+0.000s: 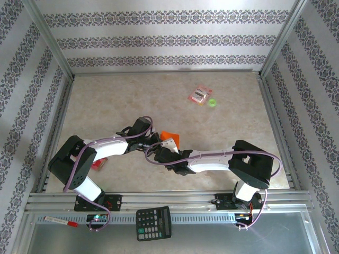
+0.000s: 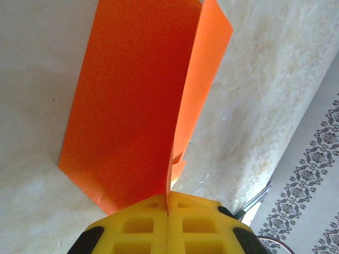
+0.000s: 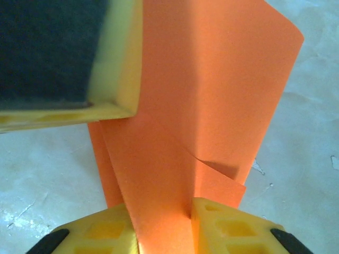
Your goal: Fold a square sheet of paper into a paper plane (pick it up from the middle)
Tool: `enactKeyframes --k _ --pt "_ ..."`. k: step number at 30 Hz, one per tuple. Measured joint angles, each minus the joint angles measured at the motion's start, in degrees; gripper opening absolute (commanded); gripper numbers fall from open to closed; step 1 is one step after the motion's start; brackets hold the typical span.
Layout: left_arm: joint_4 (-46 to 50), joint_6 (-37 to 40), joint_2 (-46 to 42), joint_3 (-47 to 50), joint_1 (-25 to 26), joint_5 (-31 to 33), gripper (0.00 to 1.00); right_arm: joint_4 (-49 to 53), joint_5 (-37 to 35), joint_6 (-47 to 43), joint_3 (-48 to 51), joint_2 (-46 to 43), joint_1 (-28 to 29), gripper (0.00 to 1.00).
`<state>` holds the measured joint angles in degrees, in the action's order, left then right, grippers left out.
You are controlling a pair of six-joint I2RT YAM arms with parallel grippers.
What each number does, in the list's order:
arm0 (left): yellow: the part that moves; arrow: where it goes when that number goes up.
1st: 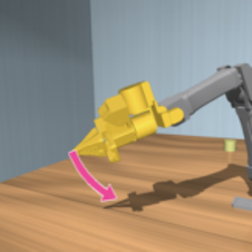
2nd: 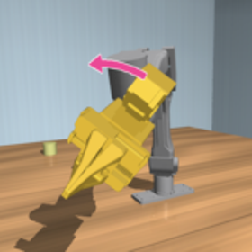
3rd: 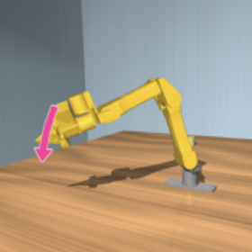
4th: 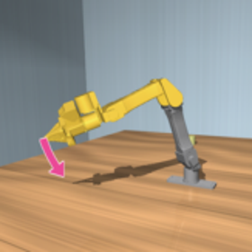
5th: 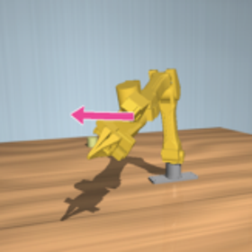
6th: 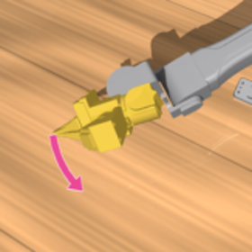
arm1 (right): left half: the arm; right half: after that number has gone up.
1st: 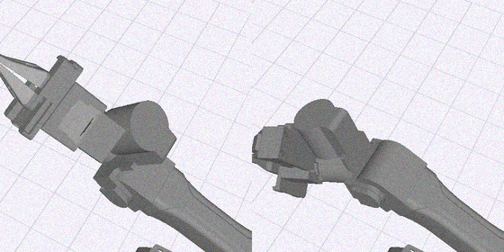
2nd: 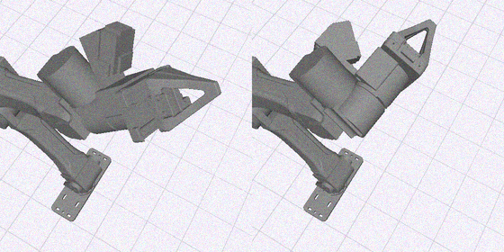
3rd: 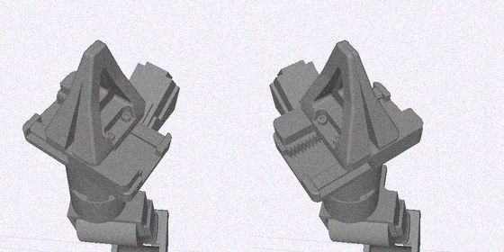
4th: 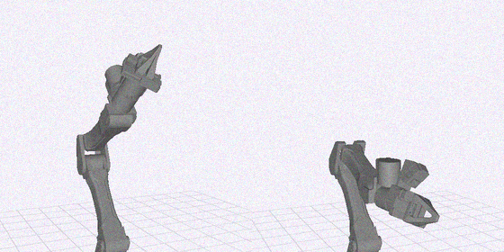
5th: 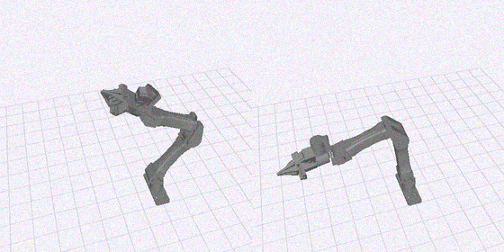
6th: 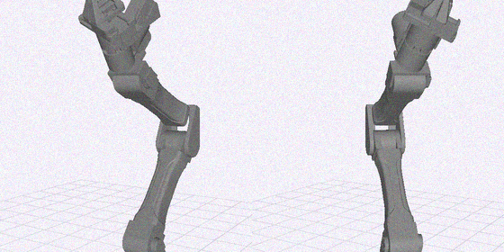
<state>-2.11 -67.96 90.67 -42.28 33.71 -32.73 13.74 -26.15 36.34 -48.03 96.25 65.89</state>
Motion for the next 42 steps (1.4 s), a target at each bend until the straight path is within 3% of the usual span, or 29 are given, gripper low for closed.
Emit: enactKeyframes --k 14,21,24,30,33,36,42 --pt "-0.02 0.00 0.00 0.00 0.00 -0.02 0.00 1.73 -0.90 1.05 -0.79 0.42 0.00 0.14" --pt "-0.02 0.00 0.00 0.07 0.00 -0.02 0.00 1.49 -1.18 1.27 -0.81 0.68 0.00 0.04" --pt "0.00 0.15 -0.02 0.07 0.00 0.02 0.08 0.81 -1.33 1.07 -0.48 0.63 0.00 0.01" --pt "2.60 2.14 -2.12 0.04 -0.17 0.87 0.34 -5.38 -0.09 -1.99 6.29 -4.48 -0.92 0.00" --pt "4.59 3.34 -5.29 0.04 -0.96 1.70 0.39 -10.56 2.82 -4.81 11.47 -9.03 -2.32 0.00" --pt "6.80 5.05 -9.07 -0.15 -1.64 3.06 0.38 -16.33 6.80 -6.88 16.55 -12.59 -4.35 0.00" --pt "7.87 6.47 -11.26 0.33 -1.84 3.02 0.27 -26.53 14.69 -8.68 24.06 -15.32 -7.72 0.01"
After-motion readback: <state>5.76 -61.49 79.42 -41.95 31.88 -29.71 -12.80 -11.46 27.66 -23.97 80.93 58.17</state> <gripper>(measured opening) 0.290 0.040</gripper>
